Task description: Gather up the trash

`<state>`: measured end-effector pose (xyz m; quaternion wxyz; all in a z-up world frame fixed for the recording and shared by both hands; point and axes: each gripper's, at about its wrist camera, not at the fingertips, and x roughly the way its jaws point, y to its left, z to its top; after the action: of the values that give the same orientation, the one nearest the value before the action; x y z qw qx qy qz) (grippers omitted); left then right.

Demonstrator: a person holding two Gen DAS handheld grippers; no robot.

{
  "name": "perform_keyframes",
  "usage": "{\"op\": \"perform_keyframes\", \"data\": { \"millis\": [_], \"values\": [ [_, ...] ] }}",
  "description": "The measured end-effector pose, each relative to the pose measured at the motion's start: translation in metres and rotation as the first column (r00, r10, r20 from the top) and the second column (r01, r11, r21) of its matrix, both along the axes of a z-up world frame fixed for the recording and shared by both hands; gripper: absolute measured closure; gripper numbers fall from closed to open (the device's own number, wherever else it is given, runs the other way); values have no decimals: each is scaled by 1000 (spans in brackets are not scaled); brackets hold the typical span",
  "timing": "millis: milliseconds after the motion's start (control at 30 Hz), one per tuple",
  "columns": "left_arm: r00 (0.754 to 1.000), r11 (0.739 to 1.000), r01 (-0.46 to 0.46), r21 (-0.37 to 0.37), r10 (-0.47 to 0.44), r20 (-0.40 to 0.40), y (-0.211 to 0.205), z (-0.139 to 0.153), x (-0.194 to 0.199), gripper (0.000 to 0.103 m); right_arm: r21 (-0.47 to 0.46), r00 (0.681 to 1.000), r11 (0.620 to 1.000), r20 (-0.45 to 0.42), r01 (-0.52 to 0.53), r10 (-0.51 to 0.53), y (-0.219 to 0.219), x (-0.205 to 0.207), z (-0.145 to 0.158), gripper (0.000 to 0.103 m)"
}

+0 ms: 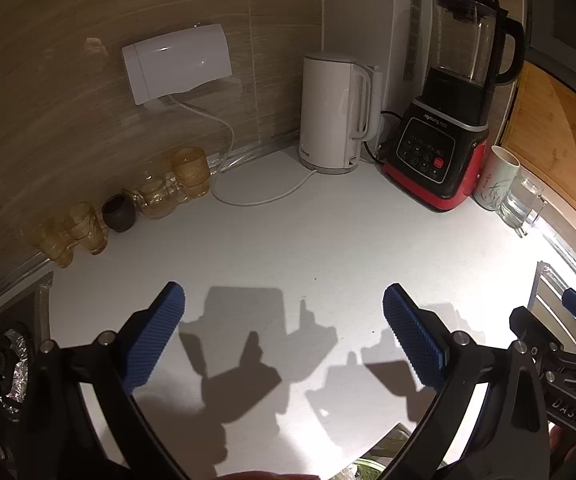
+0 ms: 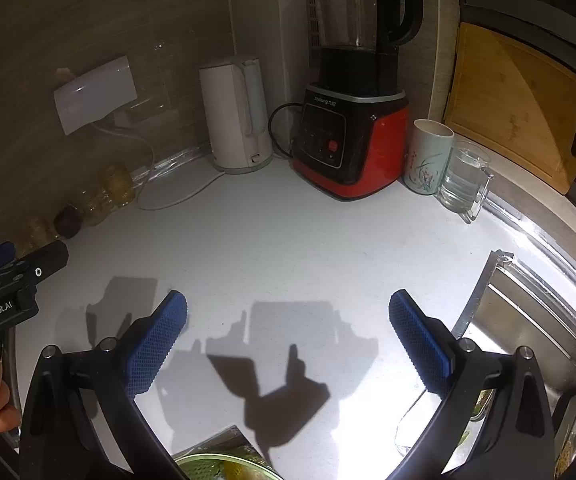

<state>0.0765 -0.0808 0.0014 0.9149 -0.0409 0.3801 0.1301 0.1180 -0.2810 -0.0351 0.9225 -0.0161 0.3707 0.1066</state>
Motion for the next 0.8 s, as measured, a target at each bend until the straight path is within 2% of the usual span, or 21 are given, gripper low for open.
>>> {"op": "perform_keyframes", "data": {
  "millis": [800],
  "values": [
    [1000,1000,29,-8,-29,10,-4,10,-28,8,-7,999,1000,37,11,-11,-2,-30,15,2]
  ]
}}
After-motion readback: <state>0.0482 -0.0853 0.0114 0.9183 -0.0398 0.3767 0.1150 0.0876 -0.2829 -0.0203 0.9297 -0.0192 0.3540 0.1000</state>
